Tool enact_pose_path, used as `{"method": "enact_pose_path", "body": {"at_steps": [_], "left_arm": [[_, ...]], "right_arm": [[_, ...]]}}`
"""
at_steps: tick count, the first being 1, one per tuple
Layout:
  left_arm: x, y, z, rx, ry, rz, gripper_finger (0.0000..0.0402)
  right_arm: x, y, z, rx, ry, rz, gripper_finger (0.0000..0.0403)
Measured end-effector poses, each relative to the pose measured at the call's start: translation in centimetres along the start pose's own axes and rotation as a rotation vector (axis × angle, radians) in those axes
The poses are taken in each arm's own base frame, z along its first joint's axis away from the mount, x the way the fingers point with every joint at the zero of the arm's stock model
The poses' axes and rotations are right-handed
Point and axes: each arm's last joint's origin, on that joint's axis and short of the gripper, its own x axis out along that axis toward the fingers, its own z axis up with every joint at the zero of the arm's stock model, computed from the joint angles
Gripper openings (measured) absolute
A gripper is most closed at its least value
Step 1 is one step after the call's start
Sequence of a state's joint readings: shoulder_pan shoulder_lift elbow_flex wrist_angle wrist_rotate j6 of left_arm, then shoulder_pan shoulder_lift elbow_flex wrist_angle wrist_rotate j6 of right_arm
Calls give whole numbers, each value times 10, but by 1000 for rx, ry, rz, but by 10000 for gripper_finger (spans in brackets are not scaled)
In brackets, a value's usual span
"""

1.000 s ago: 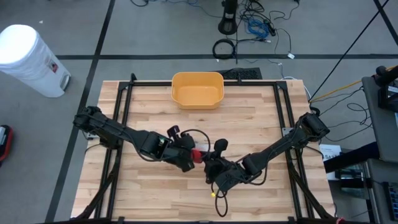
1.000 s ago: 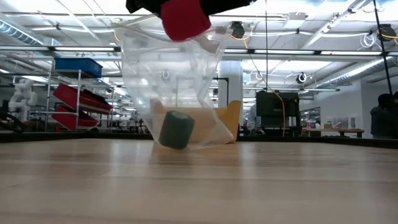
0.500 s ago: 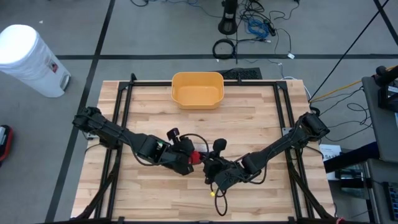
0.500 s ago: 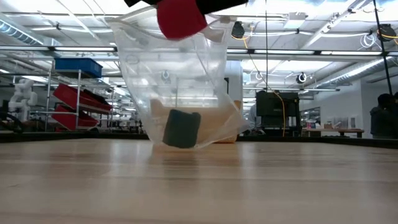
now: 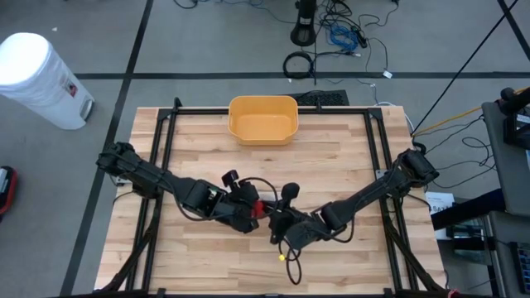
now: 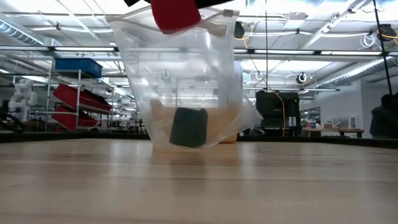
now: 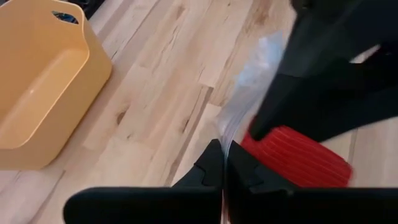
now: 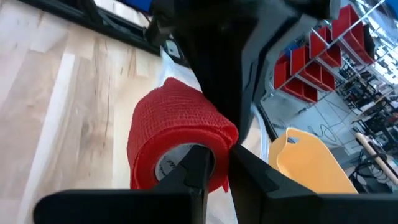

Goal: Roll bandage
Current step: Put the red bandage into the transparent zip bag

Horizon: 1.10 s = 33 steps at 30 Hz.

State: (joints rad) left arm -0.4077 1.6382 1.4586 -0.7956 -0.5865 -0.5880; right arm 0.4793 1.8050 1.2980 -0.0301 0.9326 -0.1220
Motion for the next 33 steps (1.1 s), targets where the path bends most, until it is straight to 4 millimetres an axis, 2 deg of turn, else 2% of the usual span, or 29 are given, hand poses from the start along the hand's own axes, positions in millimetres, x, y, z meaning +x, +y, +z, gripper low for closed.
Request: {"method": "enact_pose_path", "body": {"at_steps": [12,22,33], "left_arm": [[0,2,2,54,-64,95,0],[-6,0,1,139,-161,244,0],[-7,-3,-1,142,-137,189,0]], "right_arm": [[1,0,-4,2,26,16,39],[1,0,-3,-12,23,13,39],[0,-5,7,-27,-28,-113,39]]}}
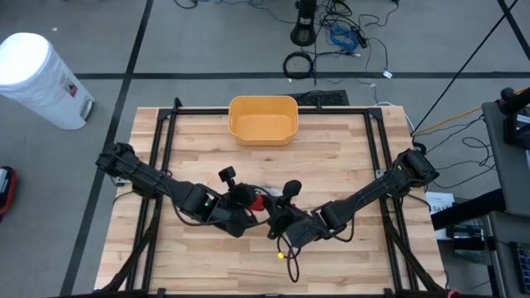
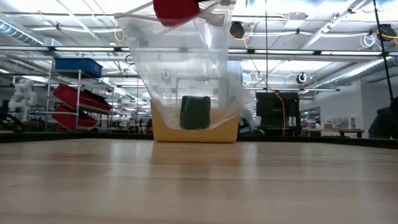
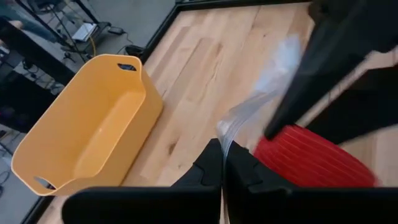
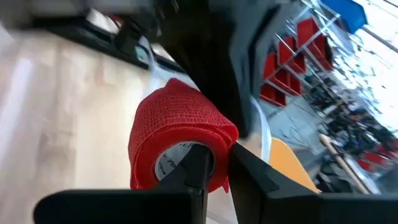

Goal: Roll bandage
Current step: Put the red bandage into the transparent zip bag

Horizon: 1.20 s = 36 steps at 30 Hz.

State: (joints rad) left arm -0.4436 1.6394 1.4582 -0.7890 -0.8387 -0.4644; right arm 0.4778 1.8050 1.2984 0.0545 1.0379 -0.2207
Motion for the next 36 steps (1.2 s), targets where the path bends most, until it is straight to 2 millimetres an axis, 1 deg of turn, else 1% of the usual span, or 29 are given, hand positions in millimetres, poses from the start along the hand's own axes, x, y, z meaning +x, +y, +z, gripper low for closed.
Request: {"method": "enact_pose_path", "body": {"at_steps": [3,7,10,13,19,26,30,33,36], "left_arm": [[-2,-2,0,0,-10,-2,0],[-5,-6,1,5,-31,-22,0],[-6,-10,2,-3,-16,-100,0],[-6,-12,3,-19,-2,-166,0],[-6,-15,4,-34,-15,-187,0],[-7,-20,3,-32,-4,-229,0],[-2,-13,-1,-71,16,-123,0],[2,-10,0,-102,47,-160,0],[-1,-15,3,-99,29,-219,0]], "right_arm": [[1,-1,-4,-9,32,-44,39],[4,-3,-10,16,67,-60,39],[5,-3,-11,40,77,-56,39],[5,-3,-10,57,69,-28,39],[5,-5,-4,76,56,-35,39],[7,-8,-14,58,122,-100,39],[3,-7,-8,68,105,-102,39],[2,-9,-4,60,103,-108,39],[2,-9,-3,50,103,-117,39]]}}
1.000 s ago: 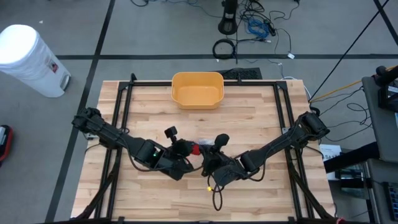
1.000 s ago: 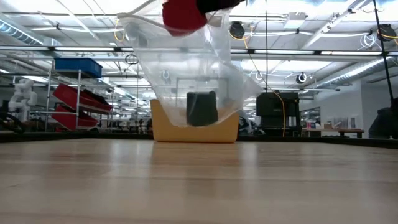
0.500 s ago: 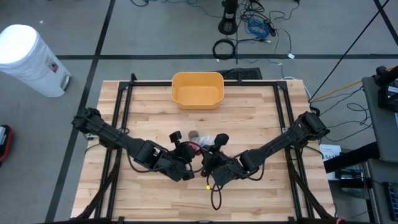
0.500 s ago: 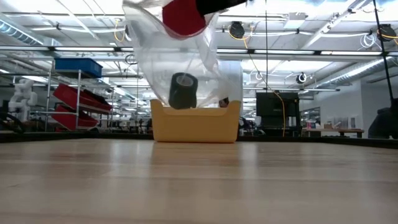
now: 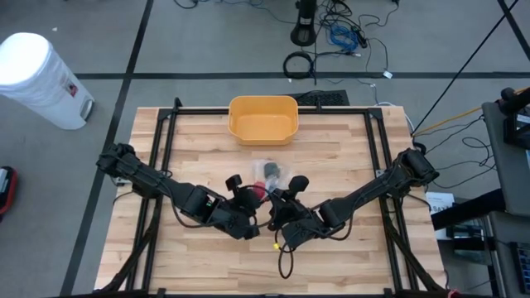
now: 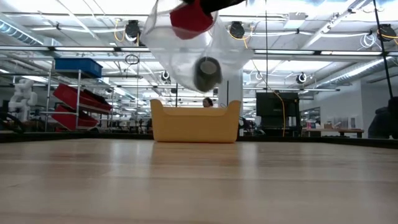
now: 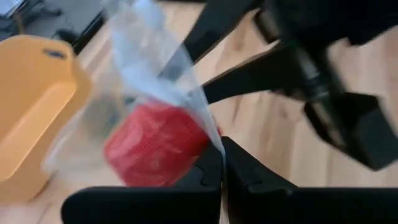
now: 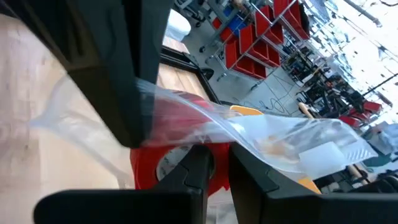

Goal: Roll bandage
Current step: Put the red bandage into the transparent zip bag, then close the transparent zip bag

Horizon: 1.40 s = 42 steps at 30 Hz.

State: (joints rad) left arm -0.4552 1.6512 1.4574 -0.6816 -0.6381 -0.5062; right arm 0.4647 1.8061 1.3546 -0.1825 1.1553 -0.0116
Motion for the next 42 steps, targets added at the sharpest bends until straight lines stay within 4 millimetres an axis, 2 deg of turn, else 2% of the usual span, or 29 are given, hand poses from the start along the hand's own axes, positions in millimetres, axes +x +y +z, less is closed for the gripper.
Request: {"method": "enact_pose_path", "body": {"at_steps": [5,9,19,23,28,34,39,42], "left_arm": [[-5,-11,4,28,-73,-58,0],[-4,-8,6,18,-89,-20,0],[-7,-8,6,26,-128,47,0],[-9,-6,7,22,-133,51,0],[-12,-10,6,29,-126,20,0],[-13,-11,5,58,-125,15,0],[-14,-11,5,62,-121,17,0],[-14,-10,4,65,-115,16,0]], "right_arm": [[6,-2,-5,13,38,51,39],[6,1,-1,28,18,167,39],[3,5,5,14,-28,278,40],[3,6,5,40,-30,310,57],[-2,8,6,48,-35,323,102],[-20,-1,15,44,-49,356,149],[-42,-13,23,50,-25,421,165],[-52,-17,21,12,-12,439,169]]}}
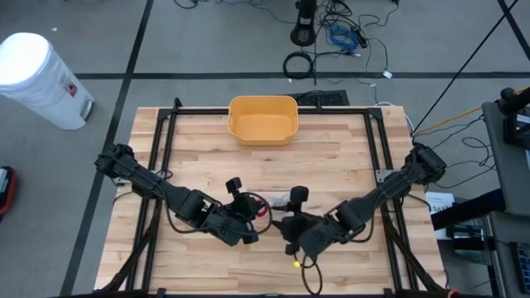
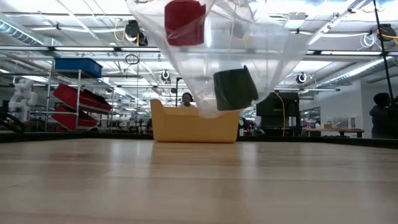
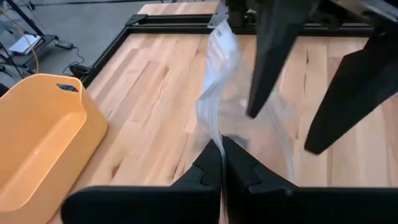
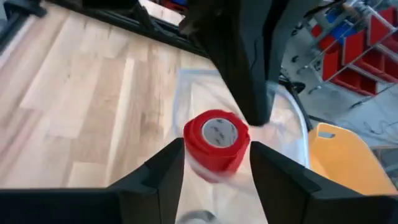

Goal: Roll bandage
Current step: Close the transparent zip bag

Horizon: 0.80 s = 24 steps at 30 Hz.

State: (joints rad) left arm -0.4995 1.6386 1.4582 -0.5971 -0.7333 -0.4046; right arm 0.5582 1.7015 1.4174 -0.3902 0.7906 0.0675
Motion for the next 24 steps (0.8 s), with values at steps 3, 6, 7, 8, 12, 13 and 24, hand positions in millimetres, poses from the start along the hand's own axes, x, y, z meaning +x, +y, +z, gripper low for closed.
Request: {"method": "enact_pose_path", "body": {"at_steps": [3,6,7,8,12,13,24], "left_arm": [[-1,0,-2,9,19,-14,0],[-2,0,-4,22,43,-30,0],[-3,1,-5,30,53,-33,0],[-5,1,-6,40,61,-35,0],[-15,5,-7,59,78,-41,0],[-17,5,-7,63,78,-48,0],[-43,-9,-12,107,91,-184,0]], "right_arm": [[-9,2,-1,-36,1,-51,169],[-19,5,0,-87,-20,-73,169],[-23,8,0,-109,-25,-64,169],[-26,10,0,-127,-29,-53,169],[-40,17,-3,-200,-23,-5,169],[-42,18,-5,-209,-15,0,169],[-41,12,-3,-146,-22,-84,169]]}}
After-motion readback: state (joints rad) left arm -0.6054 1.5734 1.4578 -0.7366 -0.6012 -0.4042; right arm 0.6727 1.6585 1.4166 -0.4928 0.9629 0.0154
